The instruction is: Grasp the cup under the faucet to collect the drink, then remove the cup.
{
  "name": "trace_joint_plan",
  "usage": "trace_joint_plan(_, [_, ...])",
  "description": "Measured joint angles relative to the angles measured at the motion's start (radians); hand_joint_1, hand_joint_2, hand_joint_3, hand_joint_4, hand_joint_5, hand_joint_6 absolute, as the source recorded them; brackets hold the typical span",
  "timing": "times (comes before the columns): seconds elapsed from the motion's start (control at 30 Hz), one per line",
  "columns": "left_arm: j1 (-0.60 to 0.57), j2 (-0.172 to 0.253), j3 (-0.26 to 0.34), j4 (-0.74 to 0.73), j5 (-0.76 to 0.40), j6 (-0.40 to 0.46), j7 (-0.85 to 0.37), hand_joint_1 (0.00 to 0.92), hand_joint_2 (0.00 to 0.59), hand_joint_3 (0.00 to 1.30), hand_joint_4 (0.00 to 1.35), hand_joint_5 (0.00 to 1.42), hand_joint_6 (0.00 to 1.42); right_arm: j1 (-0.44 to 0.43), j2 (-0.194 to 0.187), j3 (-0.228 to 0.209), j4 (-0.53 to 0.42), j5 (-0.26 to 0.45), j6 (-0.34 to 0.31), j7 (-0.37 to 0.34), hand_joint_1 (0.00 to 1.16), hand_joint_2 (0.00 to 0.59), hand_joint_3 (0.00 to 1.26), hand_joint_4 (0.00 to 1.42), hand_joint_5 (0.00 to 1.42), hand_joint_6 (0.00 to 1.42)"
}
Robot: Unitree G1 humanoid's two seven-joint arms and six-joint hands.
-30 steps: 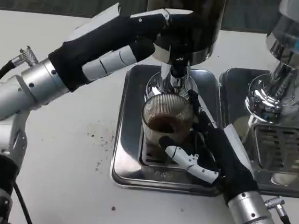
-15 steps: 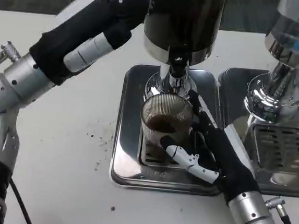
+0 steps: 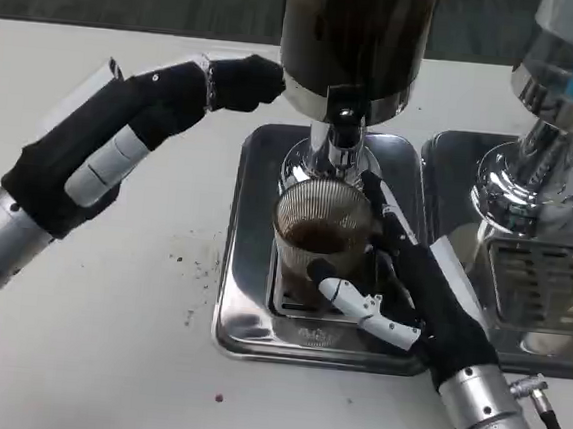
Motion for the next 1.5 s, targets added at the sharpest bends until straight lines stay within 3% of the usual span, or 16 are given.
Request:
trace_joint_plan(0.47, [0.094,0.037,0.018,0.141,0.077,0.001,0.056,0.0,0.122,0.37,0.29,0.26,0.26,-0.018,-0.001,0.007,0.026,-0.025,-0.001,-0.002,0.59,0.229,0.0,0.0,0.0,0.08])
trace_joint_plan(1.1, [0.135,0.063,0.02,0.153,0.104,0.015,0.06,0.0,0.135,0.4,0.33,0.27,0.27,-0.077,0.03,0.03,0.109,-0.059,-0.009,-0.072,0.6,0.224,0.0,0.0,0.03,0.16])
trace_joint_plan(1.5, [0.147,0.07,0.021,0.153,0.104,0.024,0.063,0.0,0.139,0.42,0.34,0.27,0.28,-0.112,0.037,0.052,0.162,-0.091,-0.017,-0.121,0.67,0.209,0.0,0.0,0.18,0.31])
